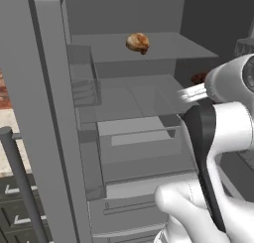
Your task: Gather the avocado and squash from the fridge and place them on a tray on the dining counter. Then gather the chicken drumsticks from the fridge and place them on the other tray.
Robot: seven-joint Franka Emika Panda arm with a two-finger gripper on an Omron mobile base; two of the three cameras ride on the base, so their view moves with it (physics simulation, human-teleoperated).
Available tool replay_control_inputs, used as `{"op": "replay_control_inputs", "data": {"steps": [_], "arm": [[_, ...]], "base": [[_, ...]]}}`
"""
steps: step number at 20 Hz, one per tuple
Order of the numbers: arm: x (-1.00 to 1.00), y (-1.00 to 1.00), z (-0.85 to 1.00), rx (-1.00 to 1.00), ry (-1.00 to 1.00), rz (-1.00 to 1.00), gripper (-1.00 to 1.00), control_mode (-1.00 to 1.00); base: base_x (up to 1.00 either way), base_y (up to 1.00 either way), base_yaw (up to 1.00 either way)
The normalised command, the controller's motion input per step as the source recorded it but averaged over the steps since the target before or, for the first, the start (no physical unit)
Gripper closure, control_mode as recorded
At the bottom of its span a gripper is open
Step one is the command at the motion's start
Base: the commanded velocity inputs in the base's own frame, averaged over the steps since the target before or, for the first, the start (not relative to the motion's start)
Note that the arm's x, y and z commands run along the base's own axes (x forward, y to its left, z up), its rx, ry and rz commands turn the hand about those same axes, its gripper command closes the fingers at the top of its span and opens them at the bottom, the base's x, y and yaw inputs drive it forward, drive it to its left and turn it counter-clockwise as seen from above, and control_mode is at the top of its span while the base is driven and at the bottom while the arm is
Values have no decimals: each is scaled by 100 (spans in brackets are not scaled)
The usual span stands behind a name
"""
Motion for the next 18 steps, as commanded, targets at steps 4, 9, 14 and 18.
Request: {"op": "replay_control_inputs", "data": {"steps": [4,9,14,18], "arm": [[-72,5,0,0,0,0,100,-100],[-55,4,0,0,0,0,100,-100],[-46,0,0,0,0,0,100,-100],[-42,0,0,0,0,0,100,-100]], "base": [[0,0,0],[0,0,0],[0,0,0],[0,0,0]]}}
